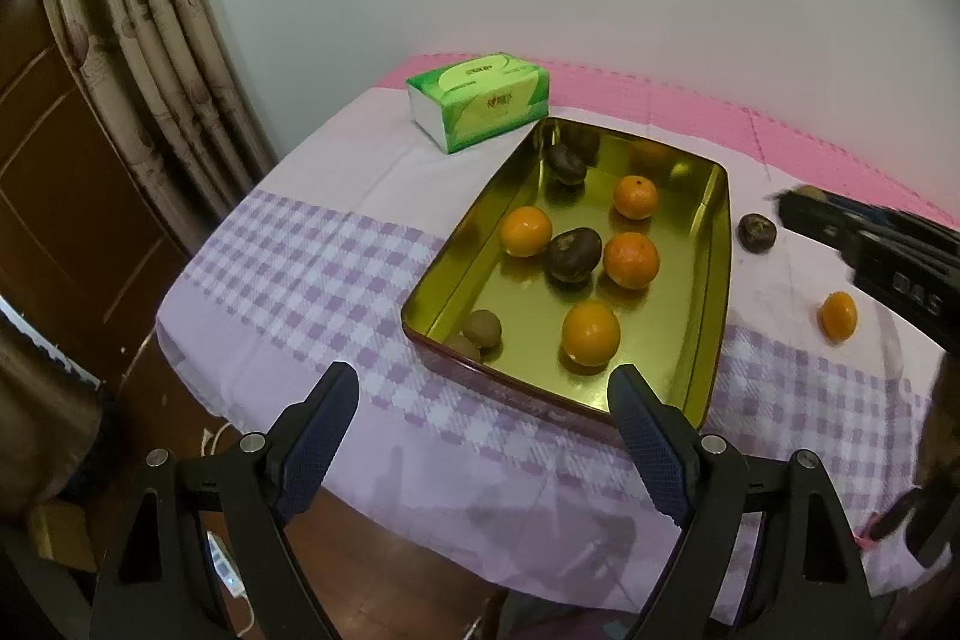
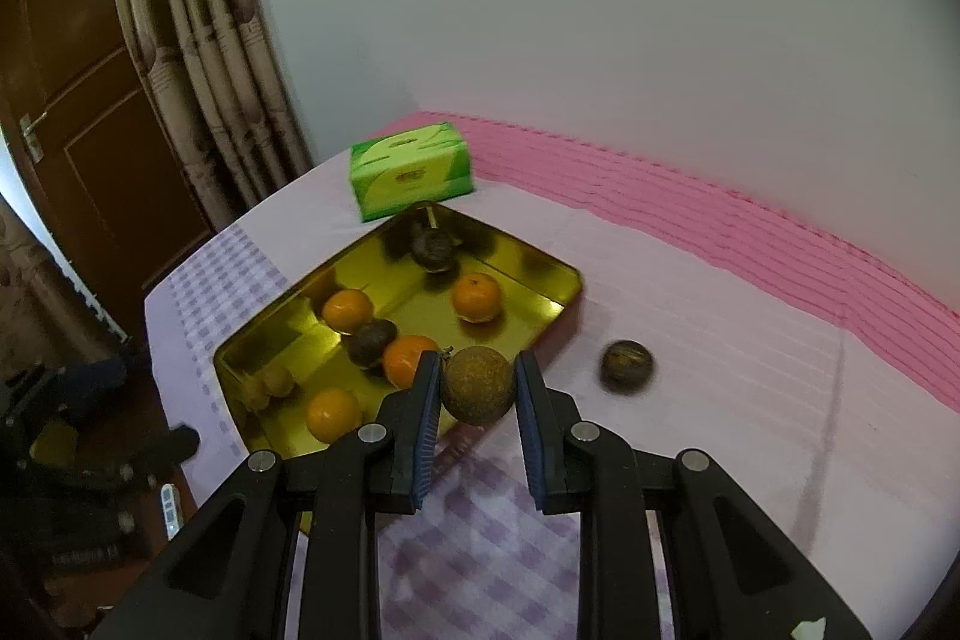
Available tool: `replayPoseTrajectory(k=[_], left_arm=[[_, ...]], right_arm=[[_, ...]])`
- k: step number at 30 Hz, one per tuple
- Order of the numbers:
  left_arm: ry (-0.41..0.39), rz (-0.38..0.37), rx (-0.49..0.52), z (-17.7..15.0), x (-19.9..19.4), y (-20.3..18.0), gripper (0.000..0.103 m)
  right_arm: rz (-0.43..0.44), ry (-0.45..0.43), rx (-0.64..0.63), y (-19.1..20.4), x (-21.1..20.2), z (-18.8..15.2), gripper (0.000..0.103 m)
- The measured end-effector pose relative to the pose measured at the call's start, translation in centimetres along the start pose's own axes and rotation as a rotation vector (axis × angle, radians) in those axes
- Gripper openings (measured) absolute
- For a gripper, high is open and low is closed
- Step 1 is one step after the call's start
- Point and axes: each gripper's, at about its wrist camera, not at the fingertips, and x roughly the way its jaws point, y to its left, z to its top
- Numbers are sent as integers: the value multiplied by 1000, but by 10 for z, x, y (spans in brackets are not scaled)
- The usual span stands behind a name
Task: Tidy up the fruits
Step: 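Carry the lime over the tin with the right gripper and release it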
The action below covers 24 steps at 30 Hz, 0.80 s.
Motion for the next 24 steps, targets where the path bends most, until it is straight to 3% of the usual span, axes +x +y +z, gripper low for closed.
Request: replayPoseTrajectory(k=[10,24], left_arm=[[38,-32,-36,2,9,7,85],[77,-16,-28,3,19,8,86]], right_arm=[[63,54,16,21,53,25,22],[57,123,-32,43,112,45,22]])
